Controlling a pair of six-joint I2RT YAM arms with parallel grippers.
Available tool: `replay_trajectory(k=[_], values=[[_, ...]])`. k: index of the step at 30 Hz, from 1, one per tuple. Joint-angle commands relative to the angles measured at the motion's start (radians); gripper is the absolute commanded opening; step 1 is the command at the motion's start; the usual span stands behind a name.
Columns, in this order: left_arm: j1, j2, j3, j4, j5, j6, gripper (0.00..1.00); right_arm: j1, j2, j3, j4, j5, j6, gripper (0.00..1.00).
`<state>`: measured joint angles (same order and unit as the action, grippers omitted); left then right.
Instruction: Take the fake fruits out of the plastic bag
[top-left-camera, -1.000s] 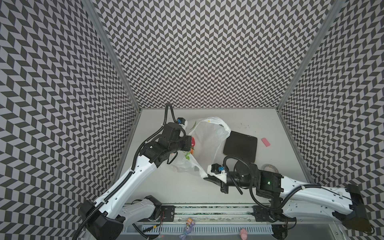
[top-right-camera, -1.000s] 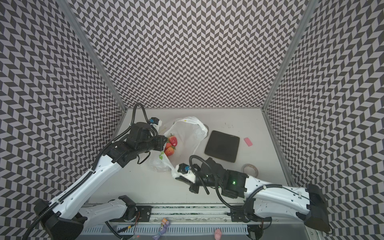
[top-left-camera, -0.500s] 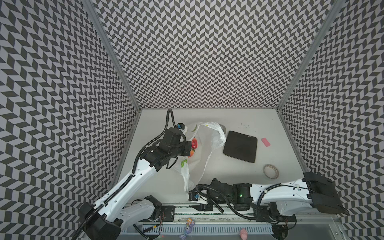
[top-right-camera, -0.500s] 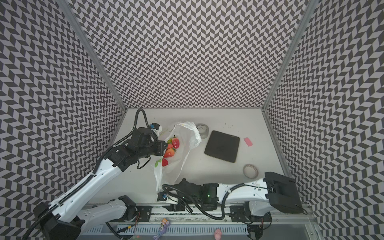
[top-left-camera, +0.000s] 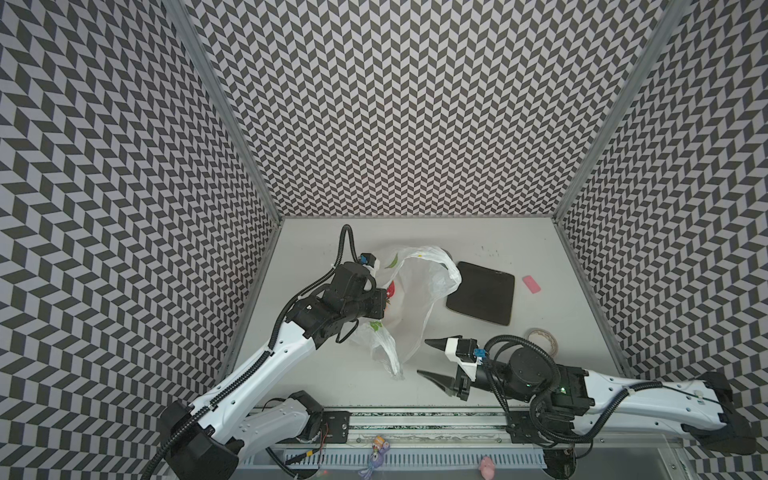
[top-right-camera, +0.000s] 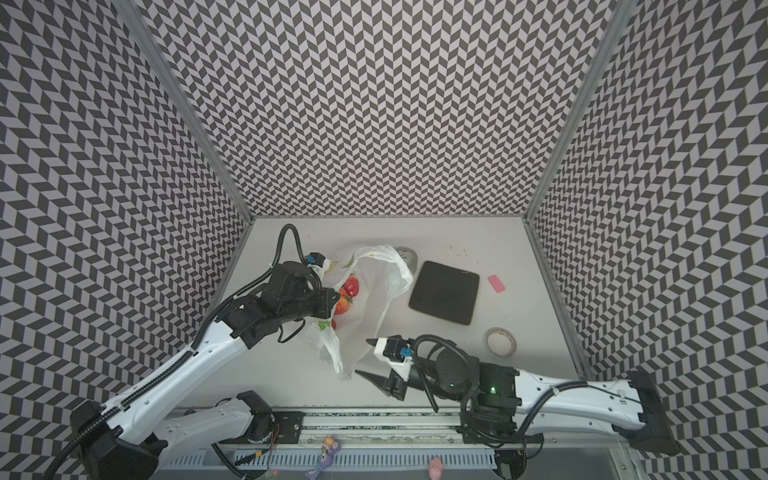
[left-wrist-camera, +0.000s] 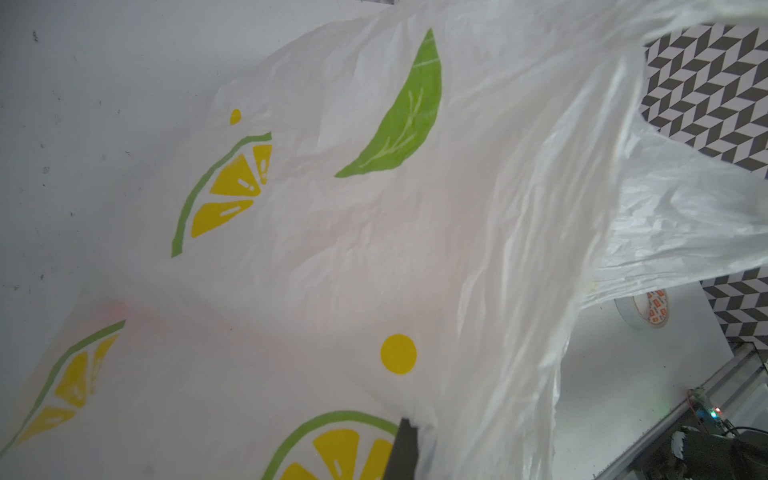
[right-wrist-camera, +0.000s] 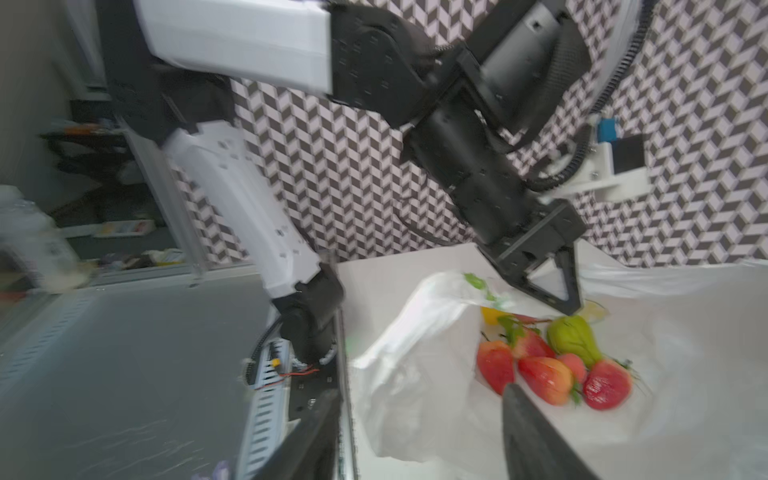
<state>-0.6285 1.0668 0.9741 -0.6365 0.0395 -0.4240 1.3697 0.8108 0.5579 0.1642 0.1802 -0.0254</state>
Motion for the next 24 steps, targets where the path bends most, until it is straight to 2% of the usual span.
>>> replay_trajectory(k=[1,4,6,11,15,18,24], values=[[-0.013,-0.023,-0.014,0.014,-0.012,0.000,0.00,-0.033,0.068,0.003,0.101,0.175,0.176,0.45],[-0.021,-0.039,-0.039,0.028,-0.014,-0.018,0.00,-0.048,0.221,0.044,0.155,0.240,0.207,0.47],[-0.025,-0.048,-0.053,0.041,-0.014,-0.032,0.00,-0.085,0.358,0.095,0.179,0.242,0.247,0.47],[-0.033,-0.069,-0.065,0.062,-0.026,-0.088,0.00,-0.178,0.623,0.231,0.169,0.168,0.404,0.45],[-0.046,-0.090,-0.075,0.068,-0.051,-0.125,0.00,-0.253,0.782,0.308,0.138,0.118,0.600,0.42],[-0.052,-0.108,-0.086,0.070,-0.063,-0.153,0.00,-0.286,0.881,0.379,0.092,0.072,0.733,0.46],[-0.062,-0.137,-0.110,0.085,-0.070,-0.183,0.00,-0.318,1.030,0.478,0.093,0.016,0.995,0.63]])
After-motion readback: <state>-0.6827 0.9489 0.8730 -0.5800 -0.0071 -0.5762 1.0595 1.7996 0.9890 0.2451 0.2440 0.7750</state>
